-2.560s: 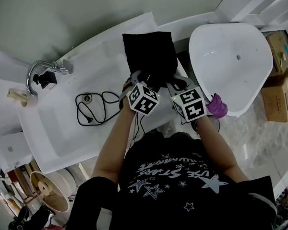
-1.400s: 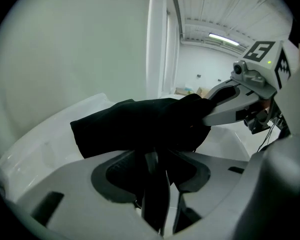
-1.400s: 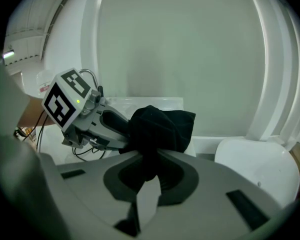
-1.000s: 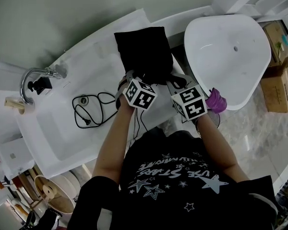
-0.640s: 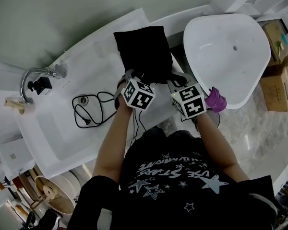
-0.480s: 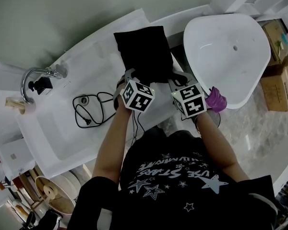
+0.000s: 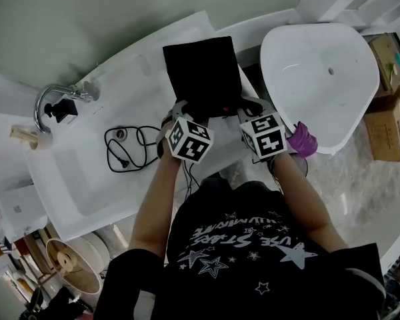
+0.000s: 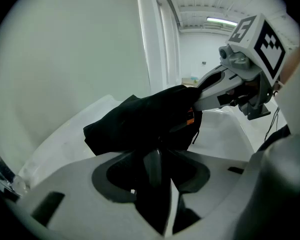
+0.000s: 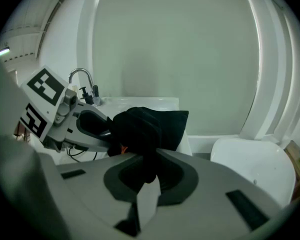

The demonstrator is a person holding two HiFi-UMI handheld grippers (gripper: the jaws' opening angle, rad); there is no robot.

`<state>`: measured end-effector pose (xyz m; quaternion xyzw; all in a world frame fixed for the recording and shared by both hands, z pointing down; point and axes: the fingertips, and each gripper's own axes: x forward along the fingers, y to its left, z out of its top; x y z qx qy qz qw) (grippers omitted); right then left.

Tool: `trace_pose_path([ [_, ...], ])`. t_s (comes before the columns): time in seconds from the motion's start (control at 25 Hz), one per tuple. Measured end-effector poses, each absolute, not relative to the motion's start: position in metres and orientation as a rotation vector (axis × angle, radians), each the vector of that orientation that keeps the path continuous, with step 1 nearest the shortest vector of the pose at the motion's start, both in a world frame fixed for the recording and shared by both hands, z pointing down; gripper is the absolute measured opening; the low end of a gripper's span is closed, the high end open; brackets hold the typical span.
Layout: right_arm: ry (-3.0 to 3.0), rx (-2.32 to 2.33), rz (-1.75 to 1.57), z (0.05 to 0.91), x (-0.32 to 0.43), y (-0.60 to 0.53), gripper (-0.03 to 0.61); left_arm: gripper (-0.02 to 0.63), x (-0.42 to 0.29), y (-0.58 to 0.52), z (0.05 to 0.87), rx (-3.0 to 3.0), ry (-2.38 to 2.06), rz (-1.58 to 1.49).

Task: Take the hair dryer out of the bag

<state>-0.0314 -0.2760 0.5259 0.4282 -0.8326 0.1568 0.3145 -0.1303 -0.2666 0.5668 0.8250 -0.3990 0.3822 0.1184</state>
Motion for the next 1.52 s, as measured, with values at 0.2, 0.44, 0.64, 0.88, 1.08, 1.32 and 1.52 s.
trace_pose_path([
  [0.2,-2.166,1.156,0.397,0.529,-0.025,-0.277,0.025,0.196,-0.137,-0.26,0.566,2.417,-1.172,1.117],
  [0.44,-2.171,1.149,0.395,0.526,-0.022,-0.28,0.025,0.196,-0.136,-0.243,0.565,2.458,-1.139,1.133],
  [0.64,-2.193,1.118,0.397,0.523,-0.024,-0.279,0.025,0.196,-0.136,-0.231,0.566,2.483,-1.124,1.152],
  [0.88,-2.217,1.082,0.413,0.522,-0.025,-0.283,0.023,0.195,-0.133,-0.214,0.564,2.503,-1.105,1.153],
  [1.08,-2.221,1.059,0.413,0.52,-0.027,-0.286,0.023,0.195,-0.127,-0.197,0.561,2.52,-1.099,1.148],
  [1.32,-2.24,1.03,0.417,0.517,-0.034,-0.284,0.023,0.195,-0.121,-0.174,0.557,2.518,-1.098,1.121],
  [1.52,-2.26,1.001,0.428,0.515,-0.034,-0.282,0.023,0.195,-0.117,-0.161,0.551,2.494,-1.136,1.076],
])
